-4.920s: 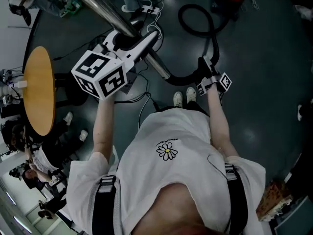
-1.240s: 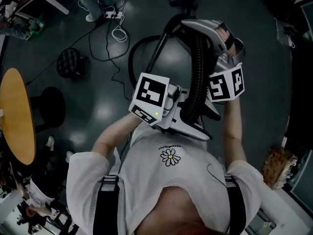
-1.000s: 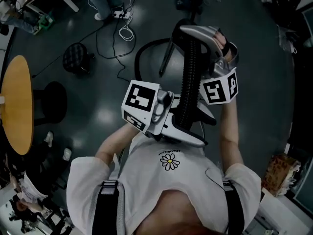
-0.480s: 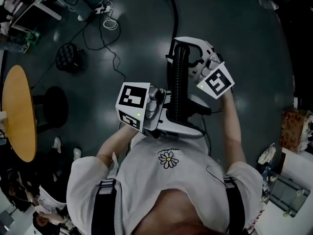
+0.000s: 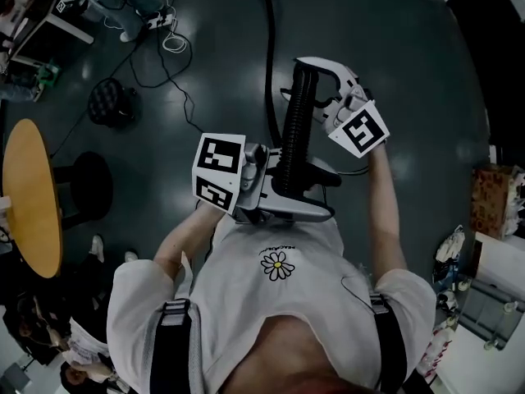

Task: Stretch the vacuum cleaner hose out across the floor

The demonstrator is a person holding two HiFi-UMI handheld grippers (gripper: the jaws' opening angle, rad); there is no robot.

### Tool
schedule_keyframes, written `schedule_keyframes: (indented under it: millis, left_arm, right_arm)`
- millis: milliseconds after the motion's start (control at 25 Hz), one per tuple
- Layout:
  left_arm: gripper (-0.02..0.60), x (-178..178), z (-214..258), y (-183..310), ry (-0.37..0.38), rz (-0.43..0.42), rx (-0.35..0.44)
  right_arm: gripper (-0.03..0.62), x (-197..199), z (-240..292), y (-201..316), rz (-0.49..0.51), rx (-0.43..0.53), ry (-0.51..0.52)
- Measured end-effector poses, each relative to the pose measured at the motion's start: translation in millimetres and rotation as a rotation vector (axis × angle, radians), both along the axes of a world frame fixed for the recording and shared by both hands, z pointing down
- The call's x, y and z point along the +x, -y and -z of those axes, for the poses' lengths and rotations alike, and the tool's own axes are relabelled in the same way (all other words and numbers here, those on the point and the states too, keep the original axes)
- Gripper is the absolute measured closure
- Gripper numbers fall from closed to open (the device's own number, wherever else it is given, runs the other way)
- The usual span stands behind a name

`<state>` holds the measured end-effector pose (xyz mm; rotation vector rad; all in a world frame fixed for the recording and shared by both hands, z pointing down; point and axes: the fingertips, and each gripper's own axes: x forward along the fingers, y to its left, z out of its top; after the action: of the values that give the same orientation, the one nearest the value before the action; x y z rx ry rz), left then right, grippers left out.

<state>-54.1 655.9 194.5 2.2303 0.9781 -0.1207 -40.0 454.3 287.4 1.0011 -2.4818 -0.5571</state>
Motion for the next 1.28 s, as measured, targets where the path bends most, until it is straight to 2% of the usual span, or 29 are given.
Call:
schedule_keyframes:
  millis: [40, 120, 160, 200, 320, 480, 560, 600, 640, 720, 760, 840, 1000, 1080, 1120, 1200, 1280]
  left_arm:
    - [0.371, 3.6, -3.1, -6.9, 0.013, -0.004, 0.008]
    - [0.373, 12.0, -8.3, -20.9, 0.029, 0.000, 0.005]
    - [0.373, 17.3, -11.3, -27.7, 0.036, 0.008, 0.011]
    - [0.373, 22.2, -15.0, -34.1, 0.045, 0.018, 0.026]
    - [0.373, 23.8, -24.6, -43.2, 0.076, 0.051, 0.048]
    - [0.373, 5.1, -22.4, -33.8, 0.075, 0.096, 0.006]
    - [0.373, -2.4, -17.5, -35.7, 0.059, 0.108, 0.009]
    - [0.374, -5.5, -14.7, -39.8, 0.046, 0.115, 0.023]
    - [0.376, -8.7, -11.8, -45.4, 0.032, 0.121, 0.041]
    - [0.382, -13.5, -6.5, -57.7, 0.006, 0.120, 0.076]
    - [0.383, -14.4, -4.5, -62.3, -0.004, 0.113, 0.089]
    - [0.383, -14.0, -2.3, -65.9, -0.011, 0.100, 0.100]
    - [0.383, -12.1, -5.3, -65.0, 0.024, 0.118, 0.100]
    - [0.383, -9.6, -5.3, -67.0, 0.035, 0.128, 0.111]
    - [0.383, -8.0, -4.6, -68.3, 0.039, 0.132, 0.124]
    - [0.383, -6.8, -3.7, -72.0, 0.050, 0.136, 0.153]
    - [0.383, -8.8, -2.9, -77.5, 0.065, 0.144, 0.184]
  right_arm:
    - [0.356, 4.6, 1.8, -5.6, 0.011, 0.007, 0.050]
    - [0.327, 13.0, 12.2, -18.9, 0.041, 0.013, 0.259]
    - [0.316, 19.2, 12.4, -25.4, 0.055, -0.010, 0.349]
    - [0.293, 26.0, 5.6, -31.0, 0.071, -0.051, 0.393]
    - [0.269, 25.2, -22.2, -41.7, 0.138, -0.155, 0.410]
    - [0.269, 0.8, -32.6, -44.5, 0.192, -0.227, 0.464]
    - [0.260, 7.4, -44.7, -45.3, 0.137, -0.266, 0.490]
    - [0.255, 21.4, -58.9, -44.2, 0.070, -0.300, 0.531]
    - [0.229, 42.3, -78.7, -42.1, -0.020, -0.351, 0.614]
    - [0.230, 85.0, -129.6, -37.7, -0.208, -0.483, 0.832]
    - [0.230, 94.8, -156.0, -36.5, -0.264, -0.545, 0.895]
    - [0.230, 85.9, -203.4, -35.1, -0.285, -0.656, 0.880]
    - [0.230, 22.5, -270.9, -52.2, -0.152, -0.837, 0.654]
    - [0.230, -1.4, -295.1, -53.0, -0.109, -0.869, 0.573]
    - [0.230, -7.6, -307.3, -44.4, -0.124, -0.868, 0.553]
    - [0.230, -14.7, -331.1, -17.9, -0.198, -0.865, 0.564]
    - [0.230, -31.5, -345.3, -0.3, -0.215, -0.890, 0.582]
